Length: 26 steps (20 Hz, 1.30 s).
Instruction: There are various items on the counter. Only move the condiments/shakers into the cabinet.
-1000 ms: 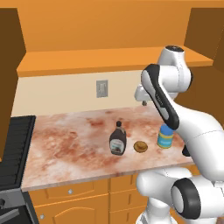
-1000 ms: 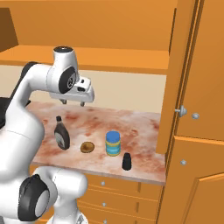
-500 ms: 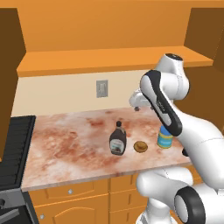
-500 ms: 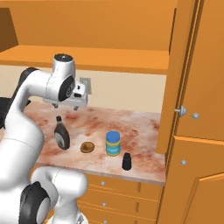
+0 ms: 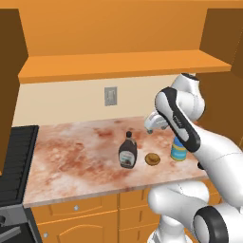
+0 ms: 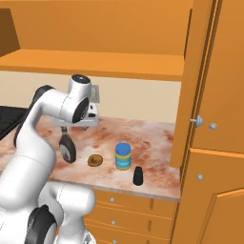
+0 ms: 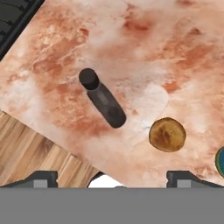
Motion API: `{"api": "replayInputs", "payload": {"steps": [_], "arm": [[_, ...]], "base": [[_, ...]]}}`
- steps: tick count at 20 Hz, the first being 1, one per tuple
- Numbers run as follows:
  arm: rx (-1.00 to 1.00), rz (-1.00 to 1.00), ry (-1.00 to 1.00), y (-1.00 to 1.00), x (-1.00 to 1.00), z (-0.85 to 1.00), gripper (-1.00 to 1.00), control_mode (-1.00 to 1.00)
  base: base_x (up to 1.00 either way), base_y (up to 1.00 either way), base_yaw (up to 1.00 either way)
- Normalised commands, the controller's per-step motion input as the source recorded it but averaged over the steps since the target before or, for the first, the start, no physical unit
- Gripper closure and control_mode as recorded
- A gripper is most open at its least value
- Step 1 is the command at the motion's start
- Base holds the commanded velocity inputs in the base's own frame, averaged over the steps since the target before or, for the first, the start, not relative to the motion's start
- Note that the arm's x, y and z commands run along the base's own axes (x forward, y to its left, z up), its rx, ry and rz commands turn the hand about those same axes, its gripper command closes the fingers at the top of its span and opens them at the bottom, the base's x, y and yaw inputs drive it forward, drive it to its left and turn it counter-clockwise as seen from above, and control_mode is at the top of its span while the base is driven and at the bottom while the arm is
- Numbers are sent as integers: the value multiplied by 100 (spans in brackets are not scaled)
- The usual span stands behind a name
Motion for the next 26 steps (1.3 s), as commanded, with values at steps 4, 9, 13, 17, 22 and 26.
{"api": "replayInputs", "payload": {"steps": [4,9,13,17,22,26], "arm": [[1,12,0,0,0,-43,-100,-100],[6,12,0,0,1,-36,-100,-100],[9,10,0,6,29,-26,-100,-100],[5,7,0,14,42,-21,-100,-100],[0,5,0,8,40,-16,-100,-100],[0,5,0,18,18,-12,-100,-100]], "base": [[0,0,0],[0,0,0],[0,0,0],[0,0,0],[0,0,0],[0,0,0]]}}
